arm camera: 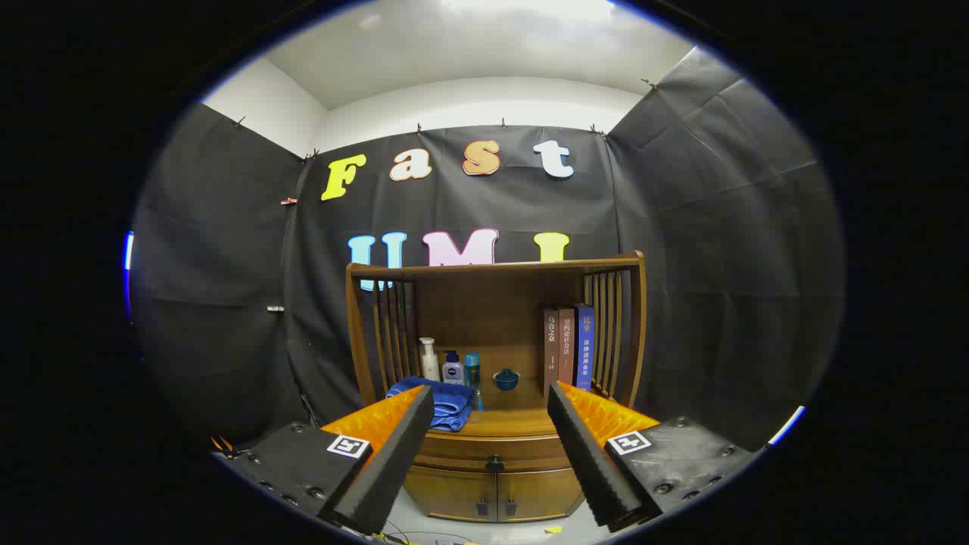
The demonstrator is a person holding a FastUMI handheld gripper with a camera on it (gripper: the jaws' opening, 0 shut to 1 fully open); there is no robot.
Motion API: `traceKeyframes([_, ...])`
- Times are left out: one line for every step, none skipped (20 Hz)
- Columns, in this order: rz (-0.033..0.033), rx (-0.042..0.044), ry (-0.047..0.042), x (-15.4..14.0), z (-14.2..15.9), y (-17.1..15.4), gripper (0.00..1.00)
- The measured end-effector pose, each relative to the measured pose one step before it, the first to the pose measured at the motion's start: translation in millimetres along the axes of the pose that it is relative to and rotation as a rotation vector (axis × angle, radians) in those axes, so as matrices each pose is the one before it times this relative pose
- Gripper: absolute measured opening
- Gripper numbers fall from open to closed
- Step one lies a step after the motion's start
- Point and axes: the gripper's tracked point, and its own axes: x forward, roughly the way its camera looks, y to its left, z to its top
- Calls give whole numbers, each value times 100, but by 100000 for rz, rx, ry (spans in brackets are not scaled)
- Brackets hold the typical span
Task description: Pull open the drawer, take out the items inside it, and place them on the countertop above the cabinet.
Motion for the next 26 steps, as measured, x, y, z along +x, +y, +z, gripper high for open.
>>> traceKeyframes([44, -30, 222, 157, -106, 40, 98])
traceKeyframes([83, -7, 98, 111, 61, 138, 98])
traceKeyframes([182, 72, 17, 133, -23, 36, 98])
traceKeyframes([103, 10, 10, 212, -59, 174, 98])
traceKeyframes([-51, -266, 146, 43, -24, 22, 98])
traceKeyframes([179, -370, 21, -38, 12, 70, 98])
traceKeyframes([3, -237, -68, -34, 1, 9, 99])
traceKeyframes([134, 29, -42, 232, 14, 56, 98])
traceKeyframes([-48, 122, 129, 175, 6, 53, 98])
traceKeyframes([-20, 68, 105, 6, -9, 96, 98])
traceKeyframes([-40, -46, 158, 34, -52, -36, 98])
traceKeyframes([-66, -77, 110, 9, -44, -70, 98])
traceKeyframes([-73, -46, -7, -14, -9, -95, 98])
traceKeyframes([59, 3, -76, 103, 50, 95, 98])
traceKeyframes([9, 34, -141, -98, 146, 20, 98])
traceKeyframes([18, 91, -116, -185, -118, -183, 98])
traceKeyframes([50, 93, -114, 22, 41, 89, 98])
traceKeyframes([35, 99, -118, -19, 12, 26, 99])
traceKeyframes([27, 53, -157, 51, 47, 29, 99])
traceKeyframes([103, 105, -117, 20, 116, 16, 99])
traceKeyframes([54, -24, -145, -112, 46, -22, 99])
traceKeyframes([-56, -123, -17, 98, -84, -7, 98])
traceKeyframes([-237, -188, 227, 69, -147, -52, 98])
traceKeyframes([-191, -276, 331, 124, -192, 41, 98])
traceKeyframes([-74, -320, 495, 192, -235, 76, 98])
traceKeyframes([9, -123, 362, 169, -152, 97, 98])
